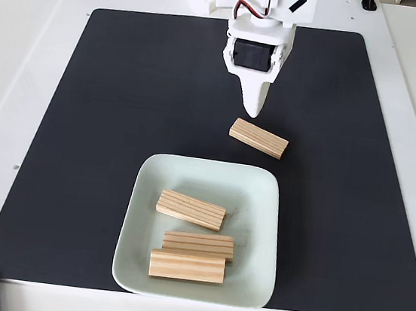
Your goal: Pick up the wooden block and place them on the plate.
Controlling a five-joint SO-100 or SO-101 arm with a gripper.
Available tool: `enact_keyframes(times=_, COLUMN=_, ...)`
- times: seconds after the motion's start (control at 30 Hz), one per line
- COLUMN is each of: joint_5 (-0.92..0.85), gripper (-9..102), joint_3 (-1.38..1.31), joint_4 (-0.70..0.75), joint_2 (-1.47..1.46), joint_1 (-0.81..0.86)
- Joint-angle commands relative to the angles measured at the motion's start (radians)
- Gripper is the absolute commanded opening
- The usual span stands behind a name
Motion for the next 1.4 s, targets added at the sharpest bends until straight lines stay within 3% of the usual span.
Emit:
enact_keyframes(times=0.0, joint_5=0.012, gripper=2, joint_3=-0.032, joint_4=0.005, joint_2=-0.002, joint_1=0.009)
enact_keyframes(times=0.23, joint_5=0.015, gripper=23, joint_3=-0.046, joint_4=0.095, joint_2=-0.009, joint_1=-0.005)
enact_keyframes(times=0.47, joint_5=0.015, gripper=18, joint_3=-0.035, joint_4=0.091, joint_2=-0.015, joint_1=-0.026)
enact_keyframes(times=1.37, joint_5=0.063, gripper=19, joint_3=-0.123, joint_4=0.081, joint_2=-0.16, joint_1=-0.028)
